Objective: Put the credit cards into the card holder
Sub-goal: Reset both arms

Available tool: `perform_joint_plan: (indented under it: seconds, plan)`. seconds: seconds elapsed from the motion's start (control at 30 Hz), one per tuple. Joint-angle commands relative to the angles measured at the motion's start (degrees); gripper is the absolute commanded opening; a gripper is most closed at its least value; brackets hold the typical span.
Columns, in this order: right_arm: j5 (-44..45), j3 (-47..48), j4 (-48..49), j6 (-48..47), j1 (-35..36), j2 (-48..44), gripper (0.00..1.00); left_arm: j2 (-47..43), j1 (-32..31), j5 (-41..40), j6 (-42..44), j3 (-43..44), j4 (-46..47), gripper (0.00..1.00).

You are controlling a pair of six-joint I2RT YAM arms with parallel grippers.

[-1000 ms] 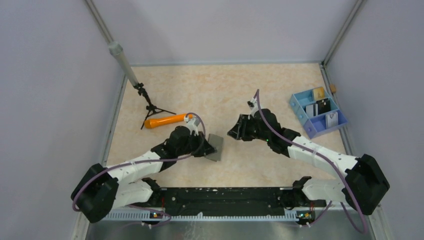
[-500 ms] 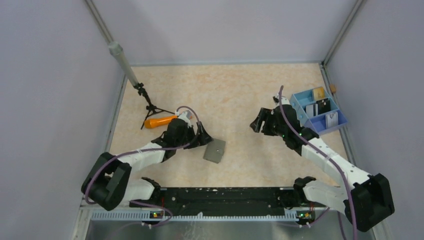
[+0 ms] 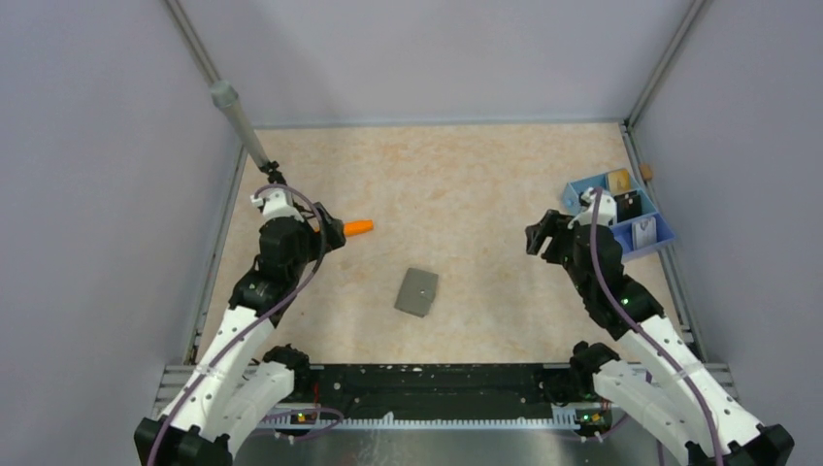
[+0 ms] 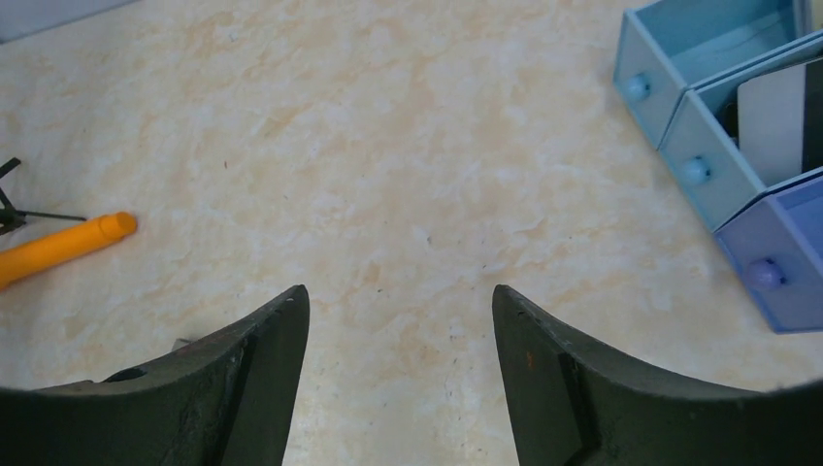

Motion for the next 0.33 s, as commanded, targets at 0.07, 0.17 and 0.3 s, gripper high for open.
perform_joint_plan:
  seconds: [0.07,0.17,0.3]
  plan:
    - [5.1,-2.1,1.8,-3.0,-0.5,-4.3,0.69,-2.8,0.7,-6.0,3.7,-0.1,-3.5,0.99]
    - [5.4,-2.1,1.4,-2.9,-0.5,-5.1,0.68,-3.0,0.7,-5.6,3.9,-0.2,-3.3,0.99]
    - [5.5,-2.2,1.5,-2.7,-0.5,-5.1,0.68,-3.2,0.7,-5.4,3.5,-0.4,-3.0,0.99]
